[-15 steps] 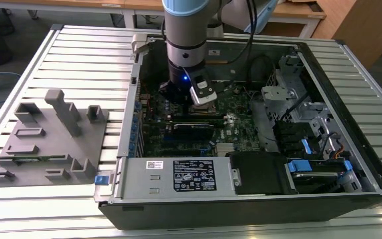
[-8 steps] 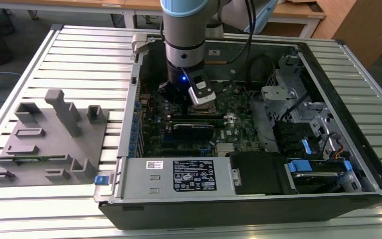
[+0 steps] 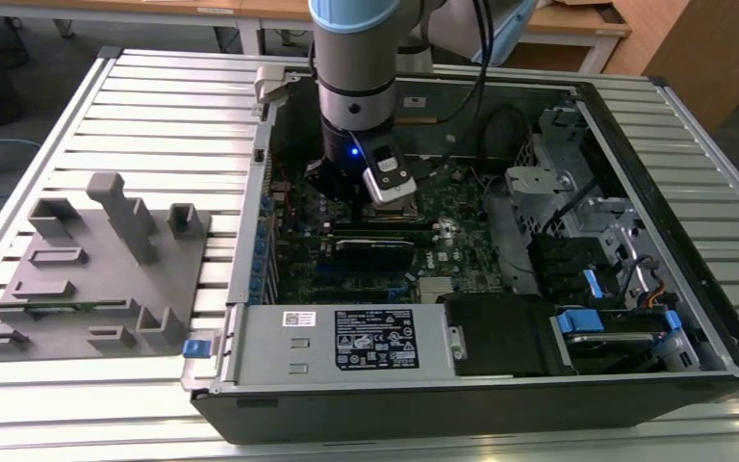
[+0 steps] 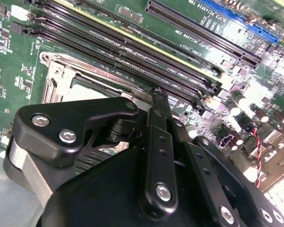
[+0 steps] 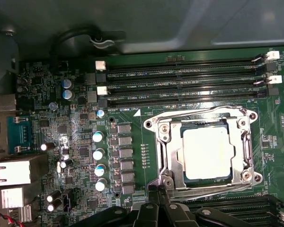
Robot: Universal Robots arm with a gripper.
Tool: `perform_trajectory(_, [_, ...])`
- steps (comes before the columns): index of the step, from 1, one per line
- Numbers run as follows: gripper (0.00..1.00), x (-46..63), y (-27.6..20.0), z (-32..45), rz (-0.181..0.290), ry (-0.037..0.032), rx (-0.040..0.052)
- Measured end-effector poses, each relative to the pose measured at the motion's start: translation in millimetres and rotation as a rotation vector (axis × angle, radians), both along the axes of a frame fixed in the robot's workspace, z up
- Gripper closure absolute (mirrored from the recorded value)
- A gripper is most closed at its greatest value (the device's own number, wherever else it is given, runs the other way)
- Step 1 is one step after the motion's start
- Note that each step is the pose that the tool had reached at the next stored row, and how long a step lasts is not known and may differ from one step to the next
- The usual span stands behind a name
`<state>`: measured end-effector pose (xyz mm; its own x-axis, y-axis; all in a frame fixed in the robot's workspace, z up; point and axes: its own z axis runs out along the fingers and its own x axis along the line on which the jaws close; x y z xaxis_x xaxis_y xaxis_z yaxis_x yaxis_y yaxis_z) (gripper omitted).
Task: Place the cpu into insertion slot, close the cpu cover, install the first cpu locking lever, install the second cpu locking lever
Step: 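Install the second cpu locking lever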
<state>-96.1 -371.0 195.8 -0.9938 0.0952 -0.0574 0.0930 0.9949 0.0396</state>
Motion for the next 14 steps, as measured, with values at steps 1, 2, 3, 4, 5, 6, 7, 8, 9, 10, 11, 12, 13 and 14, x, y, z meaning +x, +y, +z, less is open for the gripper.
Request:
perform_trajectory(1, [0.89,-0.4,0.0,0.0,0.000,0.0000,-0.0001])
perform_trajectory(2, [0.89,-0.7,0.0,0.0,0.000,0.0000,-0.0002])
perform_trajectory(3, [0.89,-0.9,-0.1,-0.1,0.000,-0.0005,-0.0003])
perform_trajectory(4, [0.89,-1.0,-0.1,-0.1,0.000,-0.0011,-0.0004])
perform_trajectory(5, [0.89,-1.1,-0.1,-0.1,0.000,-0.0017,-0.0004])
perform_trajectory(6, [0.89,-1.2,-0.1,-0.1,0.000,-0.0027,0.0000])
perform_trajectory(7, [0.89,-1.2,-0.1,-0.1,0.000,-0.0039,0.0007])
perform_trajectory(8, [0.89,-1.1,0.1,-0.4,0.000,-0.0060,0.0026])
perform_trajectory(9, [0.89,-1.1,0.3,-1.2,0.000,-0.0080,0.0046])
perform_trajectory(10, [0.89,-1.2,0.2,-1.0,0.000,-0.0088,0.0044])
perform_trajectory(11, [0.89,-1.2,0.1,-0.7,0.000,-0.0095,0.0043])
perform_trajectory(12, [0.89,-1.2,0.0,-0.4,0.000,-0.0095,0.0038])
perform_trajectory(13, [0.89,-1.2,0.0,-0.4,0.000,-0.0096,0.0038])
perform_trajectory(14, [0.89,-1.2,0.0,-0.4,0.000,-0.0096,0.0038])
